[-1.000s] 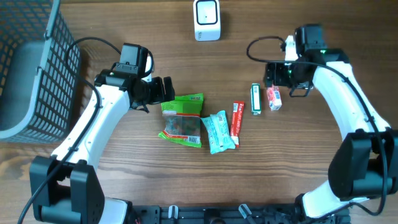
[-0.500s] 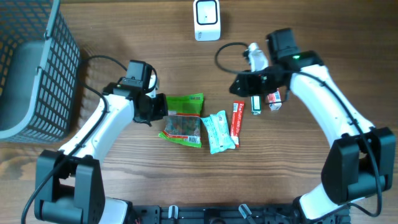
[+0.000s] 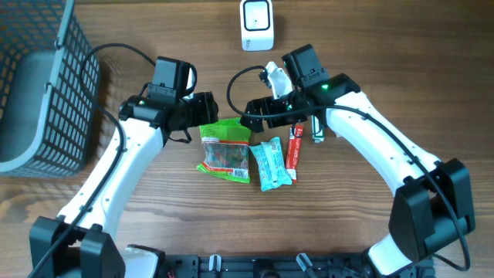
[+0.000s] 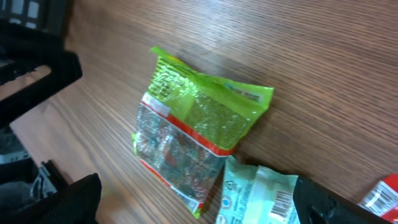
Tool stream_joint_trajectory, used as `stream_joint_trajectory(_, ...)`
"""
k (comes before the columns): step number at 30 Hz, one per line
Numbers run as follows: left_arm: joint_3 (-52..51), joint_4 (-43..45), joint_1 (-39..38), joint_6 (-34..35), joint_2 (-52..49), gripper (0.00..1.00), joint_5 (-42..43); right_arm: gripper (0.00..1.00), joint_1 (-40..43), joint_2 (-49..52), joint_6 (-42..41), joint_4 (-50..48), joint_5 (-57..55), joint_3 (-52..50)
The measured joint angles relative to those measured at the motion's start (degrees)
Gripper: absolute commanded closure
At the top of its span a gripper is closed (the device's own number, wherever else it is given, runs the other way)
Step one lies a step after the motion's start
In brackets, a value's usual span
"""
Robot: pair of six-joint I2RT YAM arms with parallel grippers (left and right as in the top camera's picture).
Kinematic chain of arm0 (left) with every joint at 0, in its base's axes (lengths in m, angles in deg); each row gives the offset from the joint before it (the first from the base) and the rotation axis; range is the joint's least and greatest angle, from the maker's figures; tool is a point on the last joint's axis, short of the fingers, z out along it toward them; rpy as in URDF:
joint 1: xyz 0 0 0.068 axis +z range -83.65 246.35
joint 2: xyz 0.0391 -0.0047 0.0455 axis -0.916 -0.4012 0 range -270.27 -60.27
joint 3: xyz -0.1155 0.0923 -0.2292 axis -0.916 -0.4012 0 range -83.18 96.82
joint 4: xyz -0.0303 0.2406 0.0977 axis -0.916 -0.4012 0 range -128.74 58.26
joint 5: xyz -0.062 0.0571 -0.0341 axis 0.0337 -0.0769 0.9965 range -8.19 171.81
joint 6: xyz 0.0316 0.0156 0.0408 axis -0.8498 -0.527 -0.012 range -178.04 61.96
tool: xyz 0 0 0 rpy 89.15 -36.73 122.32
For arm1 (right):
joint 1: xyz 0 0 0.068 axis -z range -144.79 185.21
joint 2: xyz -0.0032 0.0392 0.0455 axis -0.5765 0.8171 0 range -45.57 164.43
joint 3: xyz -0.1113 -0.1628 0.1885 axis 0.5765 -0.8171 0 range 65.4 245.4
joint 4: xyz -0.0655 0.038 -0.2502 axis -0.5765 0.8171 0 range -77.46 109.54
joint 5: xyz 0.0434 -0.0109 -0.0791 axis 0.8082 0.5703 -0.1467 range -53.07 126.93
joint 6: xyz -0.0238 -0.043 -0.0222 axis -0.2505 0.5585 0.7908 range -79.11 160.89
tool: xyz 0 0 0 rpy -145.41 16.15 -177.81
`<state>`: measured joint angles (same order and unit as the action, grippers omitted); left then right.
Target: Scan the item barcode
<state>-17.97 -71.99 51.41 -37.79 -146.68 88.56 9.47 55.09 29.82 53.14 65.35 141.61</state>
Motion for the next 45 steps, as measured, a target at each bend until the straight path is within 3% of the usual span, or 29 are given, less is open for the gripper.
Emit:
stream_joint_trajectory(10, 0.0, 0.0, 0.0, 0.1, 0.0, 0.00, -0.1, 0.00, 10.3, 0.0, -1.1, 0.3, -1.5, 0.0)
stream_joint_trajectory(45, 0.0, 0.0, 0.0, 0.1, 0.0, 0.00, -0.1, 0.00, 10.4, 0.0, -1.1, -0.9, -1.5, 0.0)
